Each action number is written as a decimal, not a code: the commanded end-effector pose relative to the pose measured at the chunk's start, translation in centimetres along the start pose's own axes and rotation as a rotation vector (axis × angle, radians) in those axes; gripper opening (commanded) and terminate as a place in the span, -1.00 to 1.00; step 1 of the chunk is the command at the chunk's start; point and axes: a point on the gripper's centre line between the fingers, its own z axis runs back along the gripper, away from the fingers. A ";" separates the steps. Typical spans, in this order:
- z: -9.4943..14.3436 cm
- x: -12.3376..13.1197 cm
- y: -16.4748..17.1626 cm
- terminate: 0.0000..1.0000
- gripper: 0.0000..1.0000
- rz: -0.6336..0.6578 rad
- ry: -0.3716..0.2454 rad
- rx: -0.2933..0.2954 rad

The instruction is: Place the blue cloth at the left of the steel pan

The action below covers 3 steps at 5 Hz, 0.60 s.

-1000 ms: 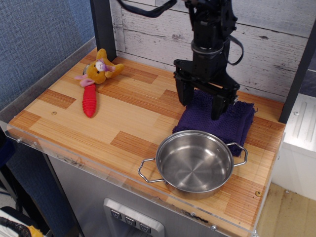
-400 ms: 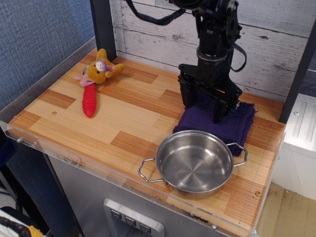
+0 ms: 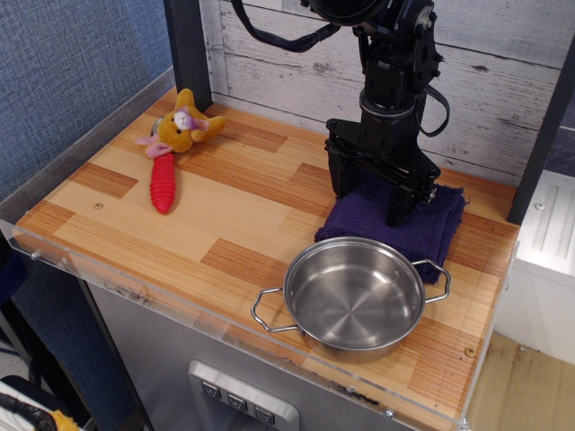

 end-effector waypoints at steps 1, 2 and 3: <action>-0.3 -1.9 4.1 -1.00 1.00 0.038 -0.001 0.061; -0.3 -1.8 5.9 -1.00 1.00 0.076 -0.002 0.075; -0.5 -1.6 7.5 -1.00 1.00 0.113 -0.002 0.088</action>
